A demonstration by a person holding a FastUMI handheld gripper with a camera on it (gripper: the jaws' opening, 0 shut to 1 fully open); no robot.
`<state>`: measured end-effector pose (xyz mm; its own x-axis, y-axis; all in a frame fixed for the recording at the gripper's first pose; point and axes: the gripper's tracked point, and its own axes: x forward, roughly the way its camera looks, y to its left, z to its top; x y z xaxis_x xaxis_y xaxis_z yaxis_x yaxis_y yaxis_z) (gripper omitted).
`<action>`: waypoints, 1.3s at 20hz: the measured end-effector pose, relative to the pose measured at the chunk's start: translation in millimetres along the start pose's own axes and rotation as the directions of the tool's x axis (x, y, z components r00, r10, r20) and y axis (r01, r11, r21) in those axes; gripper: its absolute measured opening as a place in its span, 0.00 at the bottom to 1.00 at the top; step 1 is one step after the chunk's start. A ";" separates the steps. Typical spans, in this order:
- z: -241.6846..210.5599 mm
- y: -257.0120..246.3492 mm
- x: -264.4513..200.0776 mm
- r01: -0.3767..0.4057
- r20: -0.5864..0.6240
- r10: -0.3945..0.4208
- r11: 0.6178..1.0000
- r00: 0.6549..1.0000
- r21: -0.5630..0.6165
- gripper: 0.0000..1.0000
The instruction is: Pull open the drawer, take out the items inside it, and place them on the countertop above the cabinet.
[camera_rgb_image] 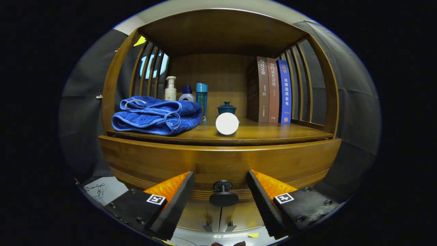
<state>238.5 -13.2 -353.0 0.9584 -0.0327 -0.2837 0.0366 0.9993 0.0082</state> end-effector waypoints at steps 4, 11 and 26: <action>0.9 1.6 9.5 0.007 -0.002 -0.007 1.000 1.000 -0.007 1.00; 25.5 6.4 -4.7 -0.015 0.047 0.016 1.000 0.999 -0.023 0.99; 154.6 -3.1 -142.1 -0.039 0.182 0.035 0.999 0.983 0.018 0.99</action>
<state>146.0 -14.5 -164.4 0.9946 -0.0008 -0.1037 0.0046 0.9993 0.0364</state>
